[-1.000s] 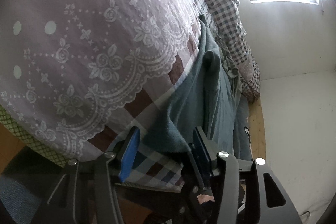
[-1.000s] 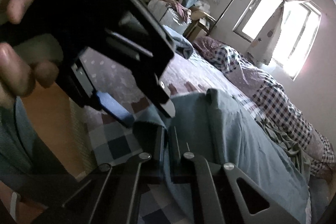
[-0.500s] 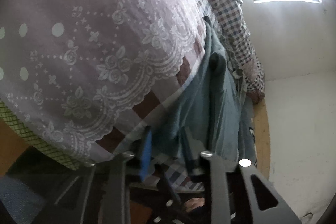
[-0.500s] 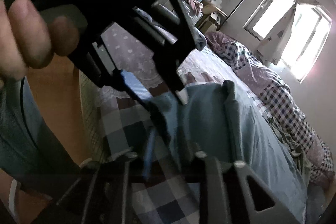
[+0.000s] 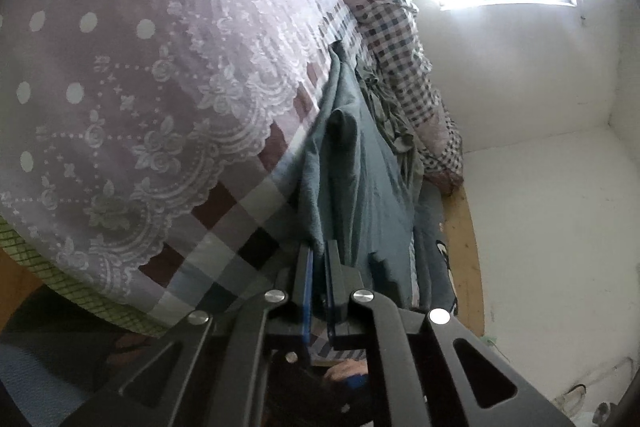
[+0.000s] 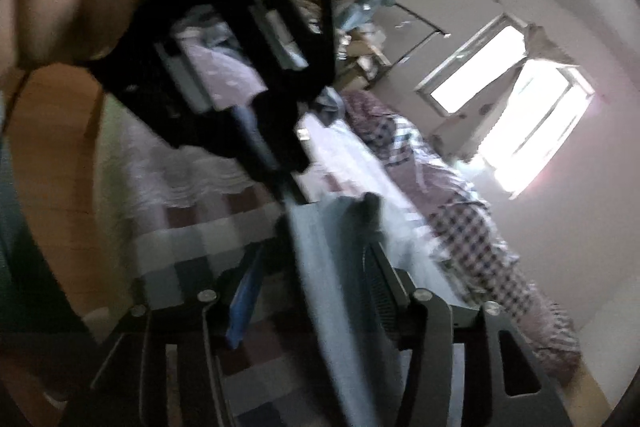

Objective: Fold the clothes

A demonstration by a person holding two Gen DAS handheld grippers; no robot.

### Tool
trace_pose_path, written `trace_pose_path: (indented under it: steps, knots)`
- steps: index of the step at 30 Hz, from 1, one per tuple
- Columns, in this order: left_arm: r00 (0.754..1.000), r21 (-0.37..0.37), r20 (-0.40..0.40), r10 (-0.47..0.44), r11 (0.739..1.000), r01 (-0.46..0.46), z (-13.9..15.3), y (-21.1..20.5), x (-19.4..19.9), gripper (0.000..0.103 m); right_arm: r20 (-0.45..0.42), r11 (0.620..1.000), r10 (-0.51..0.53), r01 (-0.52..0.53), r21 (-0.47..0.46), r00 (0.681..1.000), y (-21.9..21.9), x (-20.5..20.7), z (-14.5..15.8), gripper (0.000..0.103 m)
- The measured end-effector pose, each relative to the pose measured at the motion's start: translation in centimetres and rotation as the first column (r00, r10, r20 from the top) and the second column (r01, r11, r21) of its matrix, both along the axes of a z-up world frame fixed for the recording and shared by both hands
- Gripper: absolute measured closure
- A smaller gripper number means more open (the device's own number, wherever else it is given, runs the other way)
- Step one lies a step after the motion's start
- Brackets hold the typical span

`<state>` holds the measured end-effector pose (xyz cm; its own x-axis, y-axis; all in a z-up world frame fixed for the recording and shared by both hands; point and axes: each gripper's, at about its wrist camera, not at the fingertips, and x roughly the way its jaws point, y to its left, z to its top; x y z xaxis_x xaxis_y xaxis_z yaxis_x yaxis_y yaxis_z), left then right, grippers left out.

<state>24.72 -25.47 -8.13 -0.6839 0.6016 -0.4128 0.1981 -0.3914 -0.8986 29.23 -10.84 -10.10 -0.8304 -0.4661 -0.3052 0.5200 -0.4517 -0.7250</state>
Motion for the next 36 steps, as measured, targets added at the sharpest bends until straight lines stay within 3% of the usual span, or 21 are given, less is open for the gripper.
trace_pose_path:
  steps: [3,12,21,22,24,25,28,32,34,36]
  knots:
    - [1.0,0.013,-0.016,-0.006,1.0,0.006,0.3,0.1,-0.4,0.099,-0.035,0.998,-0.06,0.06,-0.001,0.998,-0.3,-1.1,0.3,0.029]
    - [0.996,0.064,-0.087,-0.021,0.998,0.026,1.3,-0.1,-0.8,0.099,-0.049,0.986,-0.162,0.164,0.036,0.986,-2.0,-4.1,0.8,0.029]
    - [0.993,0.093,-0.114,-0.015,0.995,0.025,1.2,-1.7,0.2,0.099,0.049,0.984,-0.179,0.178,0.017,0.983,-2.5,-6.7,1.6,0.031]
    - [0.993,0.094,-0.115,-0.014,0.995,0.025,1.3,-1.8,0.2,0.099,0.064,0.984,-0.178,0.177,0.014,0.982,-2.5,-6.9,1.7,0.033]
    - [0.993,0.094,-0.119,-0.013,0.995,0.024,1.5,-1.2,-0.1,0.099,0.098,0.984,-0.178,0.177,0.016,0.979,-2.6,-7.4,1.9,0.06]
    - [0.992,0.093,-0.122,-0.013,0.995,0.024,1.6,-1.2,-0.1,0.099,0.106,0.983,-0.184,0.183,0.019,0.977,-2.7,-7.6,1.9,0.065]
    - [0.991,0.09,-0.132,-0.012,0.996,0.024,1.8,-1.2,-0.2,0.1,0.151,0.978,-0.209,0.209,0.013,0.966,-2.7,-8.5,2.1,0.07]
    - [0.989,0.088,-0.145,-0.004,0.996,0.017,2.1,-1.3,-0.3,0.099,0.216,0.968,-0.246,0.251,0.003,0.945,-2.6,-9.8,2.5,0.096]
    - [0.989,0.095,-0.146,0.027,0.995,-0.013,2.2,-2.1,-0.1,0.098,0.243,0.969,-0.238,0.249,-0.012,0.94,-2.3,-9.9,3.0,0.098]
    - [0.988,0.1,-0.134,0.074,0.993,-0.06,2.1,-3.2,-0.1,0.087,0.266,0.971,-0.218,0.235,-0.033,0.939,-1.9,-9.9,3.7,0.099]
